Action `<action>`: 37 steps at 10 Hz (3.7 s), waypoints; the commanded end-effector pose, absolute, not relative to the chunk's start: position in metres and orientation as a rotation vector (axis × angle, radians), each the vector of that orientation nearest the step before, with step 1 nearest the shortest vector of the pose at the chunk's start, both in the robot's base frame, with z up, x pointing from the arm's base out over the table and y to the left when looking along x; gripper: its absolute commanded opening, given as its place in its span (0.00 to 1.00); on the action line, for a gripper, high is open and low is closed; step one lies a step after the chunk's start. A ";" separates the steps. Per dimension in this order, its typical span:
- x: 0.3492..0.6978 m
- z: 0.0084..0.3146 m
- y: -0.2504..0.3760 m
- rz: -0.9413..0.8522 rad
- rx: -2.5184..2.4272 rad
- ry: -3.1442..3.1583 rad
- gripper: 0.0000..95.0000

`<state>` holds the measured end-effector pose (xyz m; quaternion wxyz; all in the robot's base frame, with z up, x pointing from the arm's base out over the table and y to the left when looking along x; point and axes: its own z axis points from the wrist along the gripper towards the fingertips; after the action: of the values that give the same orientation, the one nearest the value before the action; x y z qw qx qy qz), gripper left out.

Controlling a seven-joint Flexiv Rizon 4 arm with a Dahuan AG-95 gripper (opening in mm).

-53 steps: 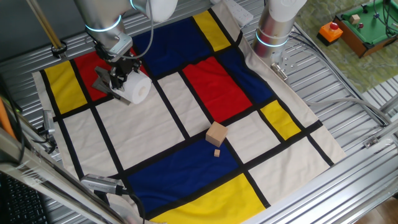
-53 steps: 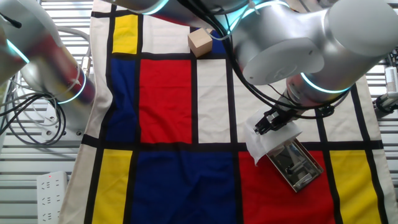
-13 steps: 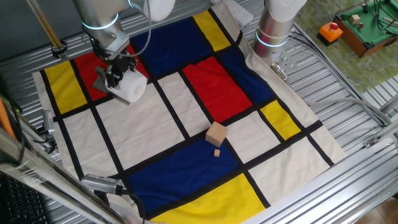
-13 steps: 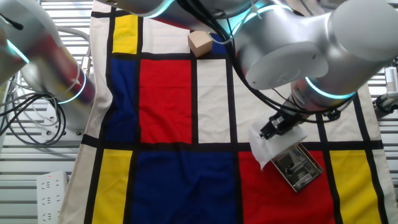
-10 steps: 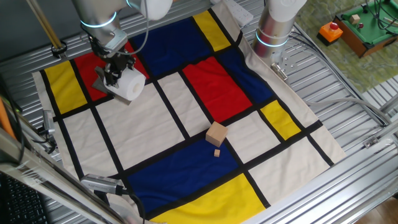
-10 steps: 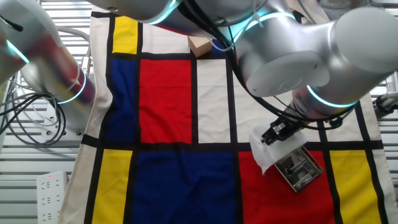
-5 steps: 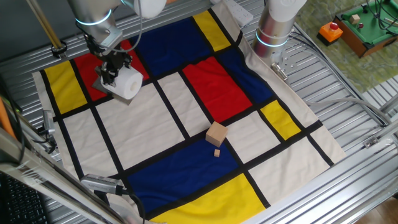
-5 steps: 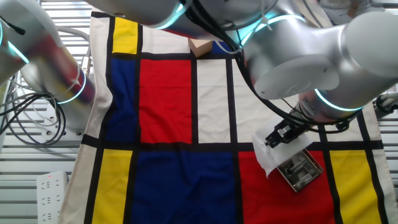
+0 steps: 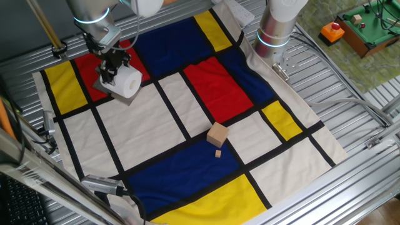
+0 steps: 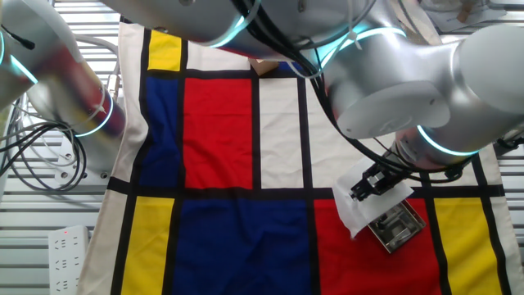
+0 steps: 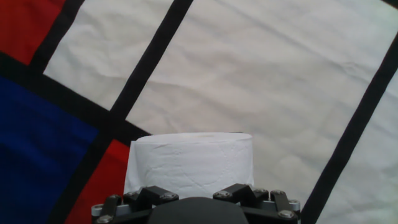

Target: Put the toilet paper on its holder

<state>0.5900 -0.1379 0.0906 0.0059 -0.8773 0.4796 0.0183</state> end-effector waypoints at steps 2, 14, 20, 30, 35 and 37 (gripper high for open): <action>0.593 0.090 -0.140 0.060 -2.755 1.485 0.00; 0.601 0.091 -0.155 0.057 -2.788 1.448 0.00; 0.604 0.089 -0.163 0.056 -2.796 1.432 0.00; 0.613 0.091 -0.170 0.057 -2.810 1.401 0.00; 0.614 0.087 -0.172 0.054 -2.808 1.398 0.00; 0.614 0.086 -0.172 0.052 -2.808 1.395 0.00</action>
<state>0.6140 -0.1722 0.0859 0.0032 -0.8953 0.4451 0.0171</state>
